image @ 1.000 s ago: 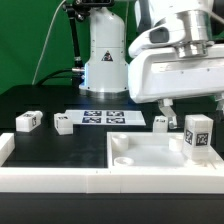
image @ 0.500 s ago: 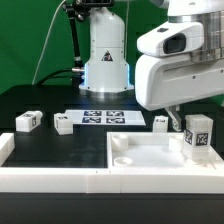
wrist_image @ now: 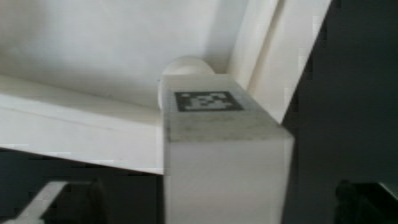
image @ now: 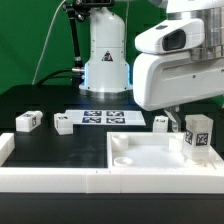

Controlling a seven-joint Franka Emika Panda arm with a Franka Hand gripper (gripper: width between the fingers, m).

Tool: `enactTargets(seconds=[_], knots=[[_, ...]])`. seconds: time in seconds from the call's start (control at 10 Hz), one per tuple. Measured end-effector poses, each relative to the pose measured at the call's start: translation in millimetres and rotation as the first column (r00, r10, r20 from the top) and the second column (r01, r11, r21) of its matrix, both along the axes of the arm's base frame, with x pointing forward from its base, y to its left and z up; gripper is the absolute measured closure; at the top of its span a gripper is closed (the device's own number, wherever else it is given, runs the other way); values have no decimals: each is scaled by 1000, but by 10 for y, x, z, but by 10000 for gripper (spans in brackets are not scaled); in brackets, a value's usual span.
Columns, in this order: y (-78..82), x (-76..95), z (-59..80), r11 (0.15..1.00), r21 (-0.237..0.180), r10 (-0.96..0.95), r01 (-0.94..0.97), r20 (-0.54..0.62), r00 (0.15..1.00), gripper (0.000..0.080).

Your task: Assemble one leg

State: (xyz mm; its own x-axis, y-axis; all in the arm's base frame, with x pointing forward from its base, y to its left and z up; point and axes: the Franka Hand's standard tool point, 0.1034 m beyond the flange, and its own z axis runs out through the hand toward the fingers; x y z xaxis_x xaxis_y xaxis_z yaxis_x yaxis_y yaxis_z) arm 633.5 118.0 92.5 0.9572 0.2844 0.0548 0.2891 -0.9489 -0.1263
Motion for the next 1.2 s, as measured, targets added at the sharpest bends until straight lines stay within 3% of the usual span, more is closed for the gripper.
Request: enactTargets(seconds=[0.1,0.2,0.3,0.4,0.7,0.9,1.2], knots=[[1,-2,-2,1000,0,0,0,-1,1000,244],[0,-2,-3,1000,0,0,0,-1,1000,244],[0,-3,-5,1000,0,0,0,-1,1000,435],[0,-3,-6,1000,0,0,0,-2,1000,505],[-1,-3,-6,1000,1,-25,25,-5,1000,505],[6,-36,-14,968,-4,-250,250,-38,968,505],[-39,-33,-29,784,-23,-620,620,-61,782,505]])
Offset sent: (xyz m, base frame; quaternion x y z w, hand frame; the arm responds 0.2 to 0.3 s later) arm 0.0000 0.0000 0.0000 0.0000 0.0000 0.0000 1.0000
